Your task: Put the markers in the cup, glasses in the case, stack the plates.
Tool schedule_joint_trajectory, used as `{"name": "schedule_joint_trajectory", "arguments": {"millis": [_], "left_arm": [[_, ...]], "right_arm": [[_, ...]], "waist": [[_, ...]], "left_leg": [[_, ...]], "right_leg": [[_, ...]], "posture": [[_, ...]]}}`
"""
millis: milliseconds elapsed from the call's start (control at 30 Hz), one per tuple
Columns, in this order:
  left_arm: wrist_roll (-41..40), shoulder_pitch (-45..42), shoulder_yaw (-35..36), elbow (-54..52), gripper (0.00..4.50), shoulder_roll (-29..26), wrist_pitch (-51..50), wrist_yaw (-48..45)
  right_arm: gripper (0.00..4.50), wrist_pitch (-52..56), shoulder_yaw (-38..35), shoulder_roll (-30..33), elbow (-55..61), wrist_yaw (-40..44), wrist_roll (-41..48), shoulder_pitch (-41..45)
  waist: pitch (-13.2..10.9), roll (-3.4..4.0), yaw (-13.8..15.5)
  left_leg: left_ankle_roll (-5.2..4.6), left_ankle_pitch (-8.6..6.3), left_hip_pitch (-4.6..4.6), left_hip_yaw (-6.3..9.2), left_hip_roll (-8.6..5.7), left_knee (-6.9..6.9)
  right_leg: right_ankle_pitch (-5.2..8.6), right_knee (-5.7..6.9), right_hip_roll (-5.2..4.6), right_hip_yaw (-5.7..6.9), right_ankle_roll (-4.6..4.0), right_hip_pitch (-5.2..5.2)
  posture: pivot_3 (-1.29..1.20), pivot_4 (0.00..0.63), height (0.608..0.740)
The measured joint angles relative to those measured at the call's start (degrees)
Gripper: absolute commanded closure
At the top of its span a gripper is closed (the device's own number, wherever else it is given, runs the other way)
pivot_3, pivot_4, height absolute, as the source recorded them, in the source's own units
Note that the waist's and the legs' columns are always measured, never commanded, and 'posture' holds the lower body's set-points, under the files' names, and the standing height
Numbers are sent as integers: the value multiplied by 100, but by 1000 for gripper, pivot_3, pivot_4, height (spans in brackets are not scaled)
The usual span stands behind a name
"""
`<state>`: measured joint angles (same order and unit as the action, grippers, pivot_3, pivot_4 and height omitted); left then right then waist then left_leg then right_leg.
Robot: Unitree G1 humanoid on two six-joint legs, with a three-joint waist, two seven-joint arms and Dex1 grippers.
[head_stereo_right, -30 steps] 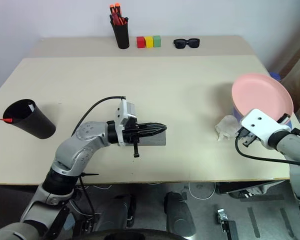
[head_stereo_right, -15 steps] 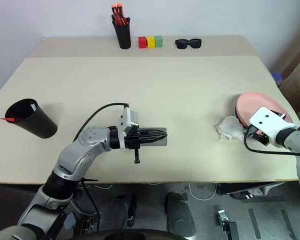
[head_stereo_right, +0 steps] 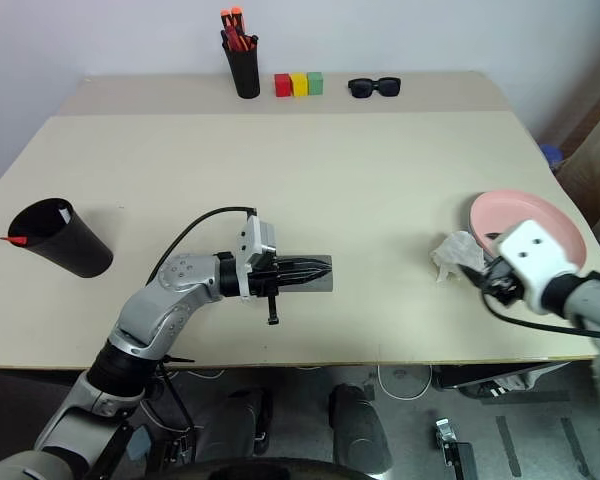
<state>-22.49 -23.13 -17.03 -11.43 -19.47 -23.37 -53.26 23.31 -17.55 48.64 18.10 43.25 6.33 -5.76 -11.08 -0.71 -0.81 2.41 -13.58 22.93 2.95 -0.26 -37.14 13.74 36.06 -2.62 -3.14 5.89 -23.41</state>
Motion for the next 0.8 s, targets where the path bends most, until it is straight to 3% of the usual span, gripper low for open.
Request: {"name": "schedule_joint_trajectory", "arguments": {"millis": [133,367,567,733,800], "left_arm": [[-5,-5,2,-140,4500,-1,-116,93],[-72,-3,7,-413,4500,-15,-272,215],[-77,-3,7,-436,4500,-12,-273,228],[-82,-19,2,-419,4500,38,-271,208],[-82,-21,1,-407,4500,44,-268,206]], "right_arm": [[1087,-300,617,-26,-428,-543,-726,169],[4461,-528,813,-13,-811,-882,-1189,273],[4461,-435,521,-2,-676,-896,-1160,297],[4461,-193,-146,140,-860,-1369,-1212,939],[3753,-162,-175,245,-1165,-1542,-1359,1060]], "waist": [[0,0,21],[0,0,2],[0,0,7],[0,0,4],[0,-1,20]], "left_leg": [[0,0,6,-1,-3,-2],[0,0,7,2,-2,-1],[0,0,8,1,-2,-2],[0,0,7,1,-2,-1],[0,0,9,3,-2,-1]], "right_leg": [[-11,-6,-6,0,-17,-1],[-11,-4,-1,1,-17,-3],[-11,-4,-2,1,-16,-3],[-11,-4,-1,2,-17,-3],[-11,-7,-2,4,-18,-2]], "posture": [[0,150,740],[0,150,740],[0,150,740],[0,150,740],[0,150,740]]}}
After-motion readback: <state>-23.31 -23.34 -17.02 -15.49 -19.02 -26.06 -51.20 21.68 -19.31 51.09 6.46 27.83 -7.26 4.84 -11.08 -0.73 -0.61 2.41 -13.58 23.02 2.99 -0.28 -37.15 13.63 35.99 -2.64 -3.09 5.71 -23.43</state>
